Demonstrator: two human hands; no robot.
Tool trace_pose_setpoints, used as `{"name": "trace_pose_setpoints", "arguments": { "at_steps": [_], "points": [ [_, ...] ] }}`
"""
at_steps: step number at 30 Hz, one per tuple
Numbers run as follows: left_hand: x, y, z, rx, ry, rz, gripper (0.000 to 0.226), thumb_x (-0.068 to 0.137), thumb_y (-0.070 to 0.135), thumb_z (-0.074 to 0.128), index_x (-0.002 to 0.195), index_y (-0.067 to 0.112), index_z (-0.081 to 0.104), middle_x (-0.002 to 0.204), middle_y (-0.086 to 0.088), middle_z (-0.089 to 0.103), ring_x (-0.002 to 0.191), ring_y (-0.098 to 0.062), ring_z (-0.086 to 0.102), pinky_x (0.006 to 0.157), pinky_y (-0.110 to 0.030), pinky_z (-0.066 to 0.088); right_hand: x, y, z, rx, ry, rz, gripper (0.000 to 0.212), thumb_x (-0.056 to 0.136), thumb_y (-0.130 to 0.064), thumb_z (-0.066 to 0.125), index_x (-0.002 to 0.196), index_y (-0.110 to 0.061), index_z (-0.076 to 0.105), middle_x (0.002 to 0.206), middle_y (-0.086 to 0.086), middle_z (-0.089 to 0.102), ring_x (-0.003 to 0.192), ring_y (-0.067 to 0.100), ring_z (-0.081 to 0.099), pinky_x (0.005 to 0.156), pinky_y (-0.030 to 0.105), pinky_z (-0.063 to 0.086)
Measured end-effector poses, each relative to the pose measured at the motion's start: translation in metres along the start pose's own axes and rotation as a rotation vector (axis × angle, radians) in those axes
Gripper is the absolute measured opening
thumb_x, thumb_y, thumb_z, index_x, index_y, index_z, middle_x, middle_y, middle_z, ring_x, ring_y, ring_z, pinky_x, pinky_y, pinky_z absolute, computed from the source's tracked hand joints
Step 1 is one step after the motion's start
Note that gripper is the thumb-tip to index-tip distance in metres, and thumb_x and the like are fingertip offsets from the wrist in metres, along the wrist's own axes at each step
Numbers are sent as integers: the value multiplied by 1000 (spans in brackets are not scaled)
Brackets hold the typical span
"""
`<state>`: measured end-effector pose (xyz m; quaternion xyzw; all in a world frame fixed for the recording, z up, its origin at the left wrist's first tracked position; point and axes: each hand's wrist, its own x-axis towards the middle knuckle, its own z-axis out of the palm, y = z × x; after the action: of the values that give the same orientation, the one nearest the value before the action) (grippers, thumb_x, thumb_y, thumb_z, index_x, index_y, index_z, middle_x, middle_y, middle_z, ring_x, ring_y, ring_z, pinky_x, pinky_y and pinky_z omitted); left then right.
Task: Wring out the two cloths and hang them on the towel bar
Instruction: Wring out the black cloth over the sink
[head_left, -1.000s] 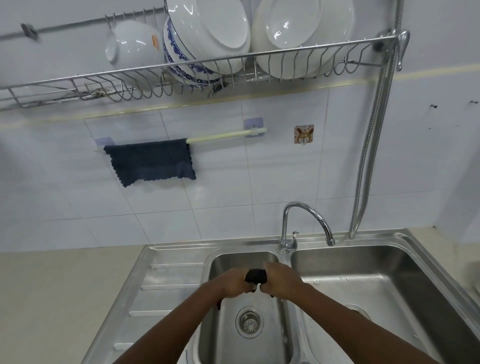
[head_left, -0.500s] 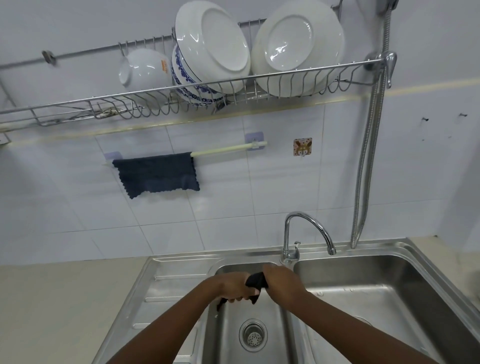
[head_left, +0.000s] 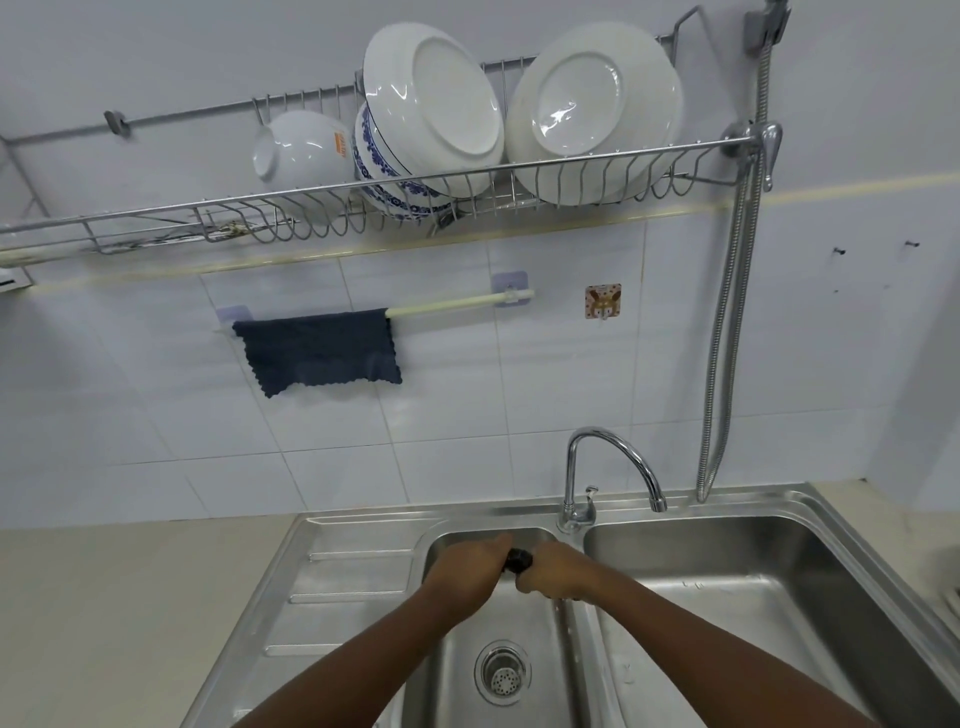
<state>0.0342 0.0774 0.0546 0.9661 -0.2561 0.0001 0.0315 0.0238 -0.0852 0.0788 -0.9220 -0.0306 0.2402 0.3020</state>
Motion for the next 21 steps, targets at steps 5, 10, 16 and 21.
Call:
{"name": "trace_pose_setpoints", "arguments": {
  "at_steps": [5,10,16,21],
  "points": [
    [7,-1,-5,-230,-164,-98,19,93,25,50,107,13,54,102,-9,68,92,-24,64,81,-38,50,6,9,3,-419,305,-206,25,75,-24,64,96,-10,65,108,15,56,105,31,54,79,35,46],
    [4,-16,-34,-946,-584,-269,41,84,22,66,119,3,58,95,-9,71,67,-11,55,57,-22,42,7,14,3,-552,549,-491,41,66,-12,71,102,-16,51,104,8,59,94,29,57,74,42,48],
    [-5,-21,-51,-1076,-609,-292,15,93,29,59,102,18,55,70,5,52,54,-5,38,42,-14,30,7,14,3,-680,589,-462,37,64,0,64,96,-18,55,89,4,66,79,26,61,60,38,51],
    [-5,-5,-30,-293,-338,-110,23,93,34,51,101,13,58,99,-13,67,93,-27,63,81,-40,49,1,8,13,-611,450,-328,18,83,-18,53,99,-11,58,95,13,69,86,32,65,74,38,49]
  ]
}}
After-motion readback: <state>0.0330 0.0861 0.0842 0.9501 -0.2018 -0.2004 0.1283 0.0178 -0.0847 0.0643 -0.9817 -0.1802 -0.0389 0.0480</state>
